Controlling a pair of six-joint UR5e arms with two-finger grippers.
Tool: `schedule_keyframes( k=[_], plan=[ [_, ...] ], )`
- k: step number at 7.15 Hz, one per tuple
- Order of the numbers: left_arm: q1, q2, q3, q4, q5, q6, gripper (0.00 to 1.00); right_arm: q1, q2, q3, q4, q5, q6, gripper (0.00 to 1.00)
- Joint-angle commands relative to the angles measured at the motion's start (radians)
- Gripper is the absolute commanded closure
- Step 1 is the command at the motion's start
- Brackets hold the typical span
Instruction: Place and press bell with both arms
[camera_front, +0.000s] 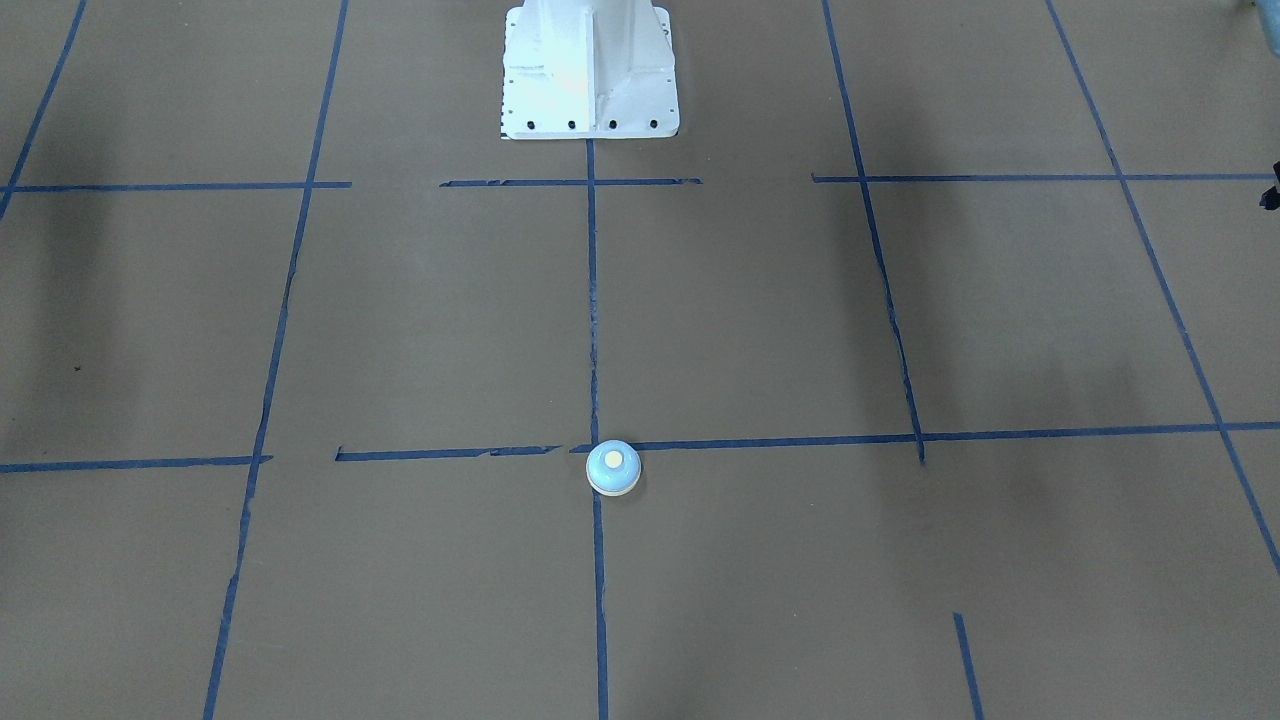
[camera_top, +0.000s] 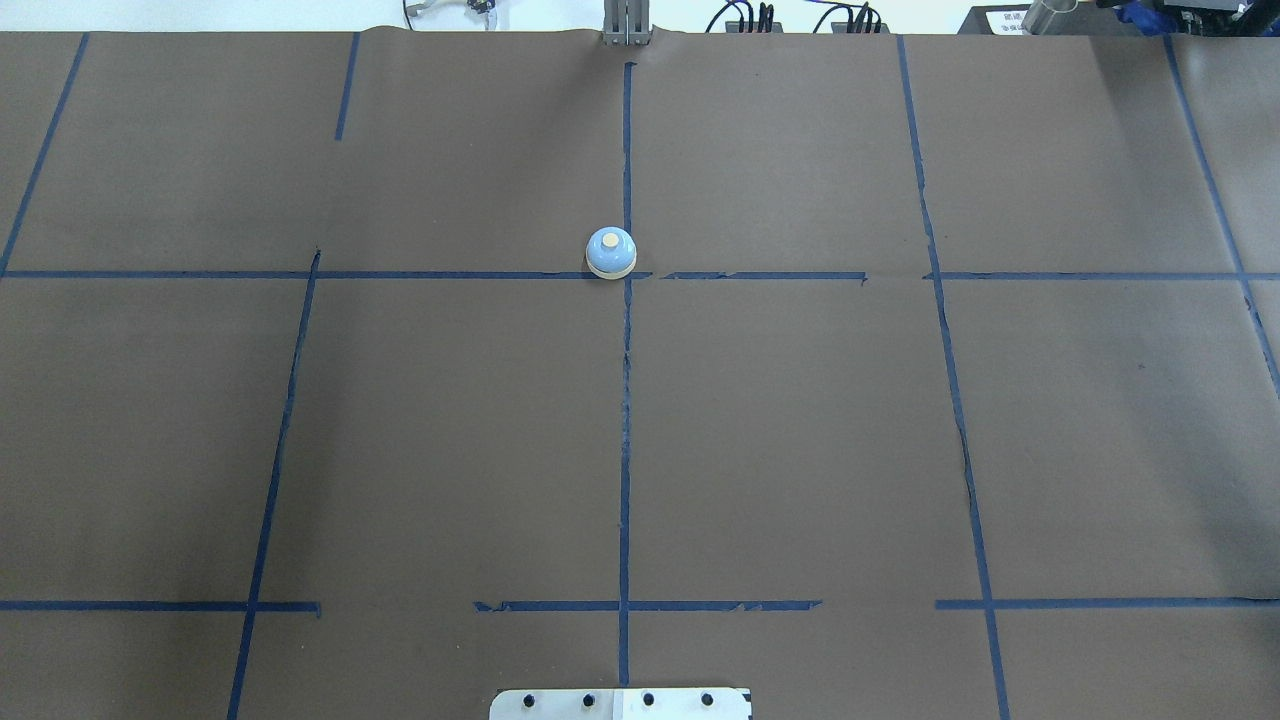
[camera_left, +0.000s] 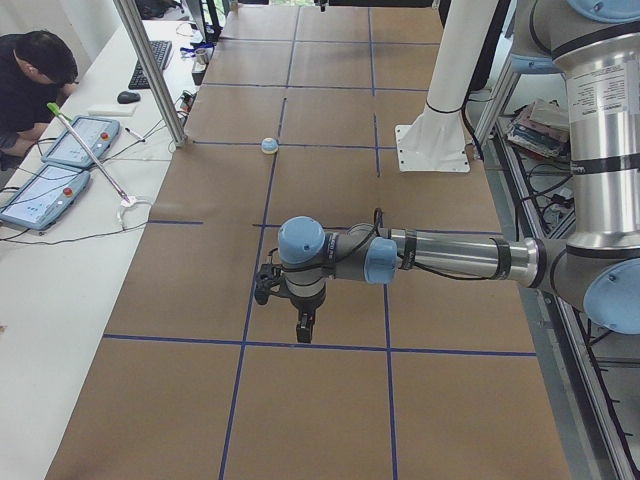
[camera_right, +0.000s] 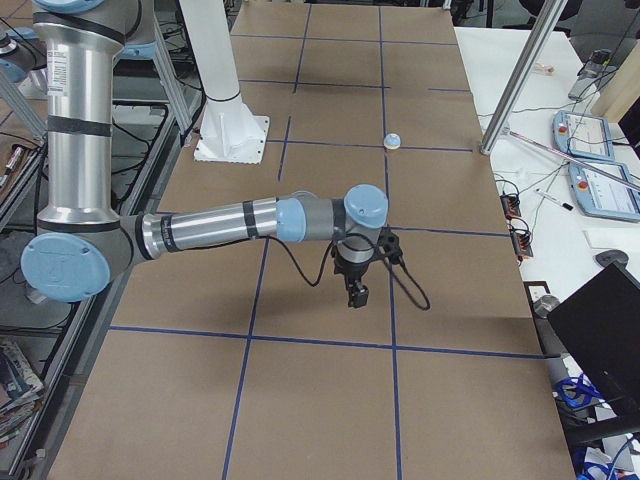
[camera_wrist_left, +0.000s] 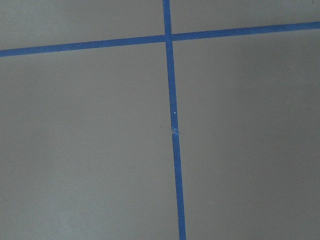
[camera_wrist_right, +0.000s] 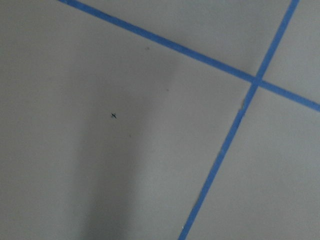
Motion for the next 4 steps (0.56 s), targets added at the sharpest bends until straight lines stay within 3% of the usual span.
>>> schedule_keyframes(
  k=[1,4],
  plan=[
    [-0.001,0.0,-0.002,0.012,-0.026,-0.005,0.0,0.05,-0.058,-0.001,0.003,0.01,-0.013,0.0],
    [-0.001,0.0,-0.005,0.012,-0.025,-0.005,0.0,0.05,-0.055,-0.005,0.003,0.01,-0.011,0.0]
  ],
)
